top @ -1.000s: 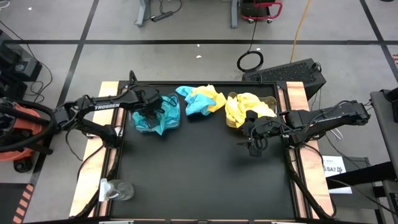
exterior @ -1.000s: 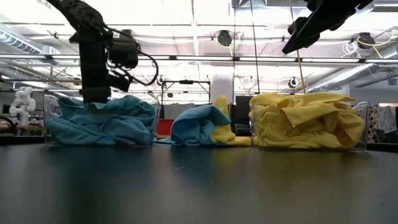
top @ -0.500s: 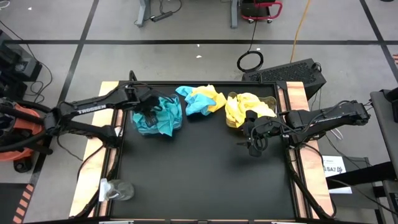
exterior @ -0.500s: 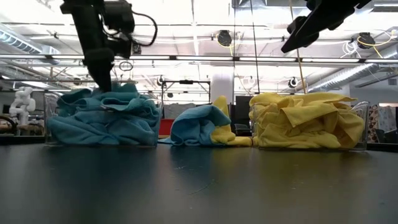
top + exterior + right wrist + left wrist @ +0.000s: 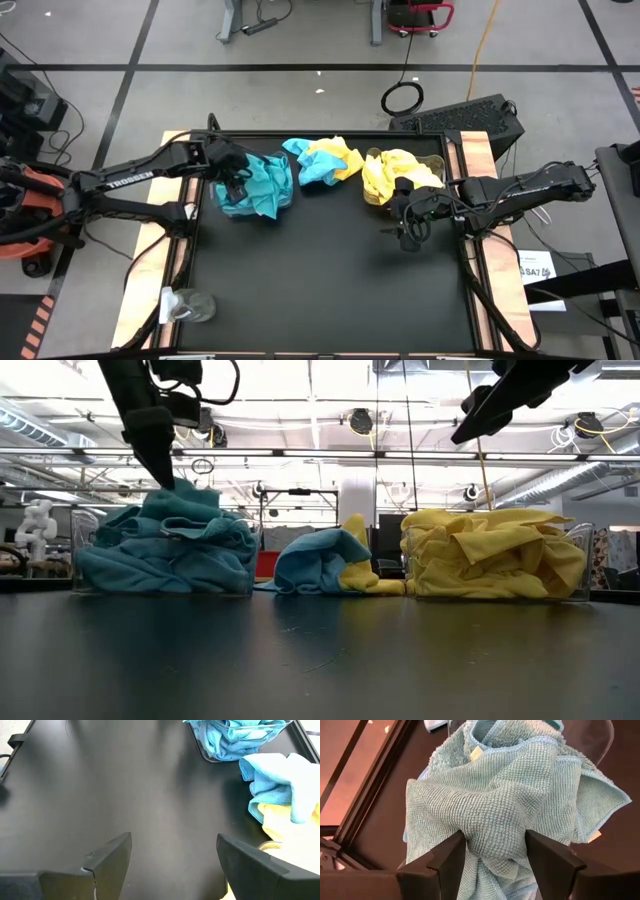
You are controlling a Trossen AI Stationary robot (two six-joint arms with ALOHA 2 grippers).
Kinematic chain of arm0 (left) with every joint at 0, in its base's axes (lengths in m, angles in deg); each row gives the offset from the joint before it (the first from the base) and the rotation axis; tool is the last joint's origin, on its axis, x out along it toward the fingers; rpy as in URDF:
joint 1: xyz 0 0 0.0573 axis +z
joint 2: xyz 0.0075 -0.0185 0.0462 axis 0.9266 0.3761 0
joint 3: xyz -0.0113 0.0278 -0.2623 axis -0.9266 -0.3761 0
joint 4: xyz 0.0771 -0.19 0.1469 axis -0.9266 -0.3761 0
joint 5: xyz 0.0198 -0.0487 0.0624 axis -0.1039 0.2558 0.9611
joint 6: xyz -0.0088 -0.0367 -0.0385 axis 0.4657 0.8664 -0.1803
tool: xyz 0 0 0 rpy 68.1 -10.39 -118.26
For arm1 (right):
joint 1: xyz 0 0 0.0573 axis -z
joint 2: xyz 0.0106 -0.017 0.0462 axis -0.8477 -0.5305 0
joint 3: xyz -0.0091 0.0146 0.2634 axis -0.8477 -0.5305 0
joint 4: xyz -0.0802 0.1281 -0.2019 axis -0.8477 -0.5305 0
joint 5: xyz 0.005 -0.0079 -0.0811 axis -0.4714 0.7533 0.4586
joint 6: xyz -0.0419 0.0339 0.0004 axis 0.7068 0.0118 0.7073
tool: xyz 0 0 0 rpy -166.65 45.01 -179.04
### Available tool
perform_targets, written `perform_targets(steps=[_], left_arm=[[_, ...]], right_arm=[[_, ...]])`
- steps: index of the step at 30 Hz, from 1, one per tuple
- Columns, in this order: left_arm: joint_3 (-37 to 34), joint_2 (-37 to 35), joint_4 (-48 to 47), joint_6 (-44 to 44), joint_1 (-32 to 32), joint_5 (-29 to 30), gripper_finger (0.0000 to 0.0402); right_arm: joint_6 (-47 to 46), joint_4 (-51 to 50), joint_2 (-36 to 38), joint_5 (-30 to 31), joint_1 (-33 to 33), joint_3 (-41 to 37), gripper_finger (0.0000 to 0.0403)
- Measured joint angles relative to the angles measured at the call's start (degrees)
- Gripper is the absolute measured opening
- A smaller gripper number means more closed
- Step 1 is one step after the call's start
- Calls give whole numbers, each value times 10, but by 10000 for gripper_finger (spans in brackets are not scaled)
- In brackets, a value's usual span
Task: Sort microfiber towel by color & place in baskets
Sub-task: Put the blue microfiber cloth into the left transparent bin
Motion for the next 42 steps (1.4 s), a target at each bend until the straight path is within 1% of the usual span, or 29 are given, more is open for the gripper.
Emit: perform_targets(steps=[6, 12, 14, 17, 21, 24, 29, 33, 39, 42], left_arm=[[0, -16, 13, -2, 0, 10, 210], [0, -41, 39, -8, 0, 53, 210], [0, -49, 41, -12, 0, 57, 210], [0, -54, 58, -9, 0, 55, 210], [-10, -45, 98, -1, -2, 6, 210], [-21, -21, 104, 0, -11, 0, 210], [-40, 43, 116, 1, -16, 33, 210], [-59, 100, 150, 10, -16, 54, 210], [-62, 186, 160, 11, -16, 58, 210], [-62, 215, 161, 11, -16, 58, 210]], right_arm=[[0, 3, 0, 0, 0, 0, 286], [-1, 9, 0, 0, 0, 0, 286], [-1, 9, 0, 0, 0, 0, 286], [-1, 15, 0, 0, 0, 0, 286], [5, 20, 0, 3, 0, 0, 286], [10, 29, 0, 5, 0, 0, 286], [10, 32, 0, 5, 0, 0, 286], [10, 31, 0, 5, 0, 0, 286], [7, 31, 0, 5, 0, 0, 286], [7, 31, 0, 5, 0, 0, 286]])
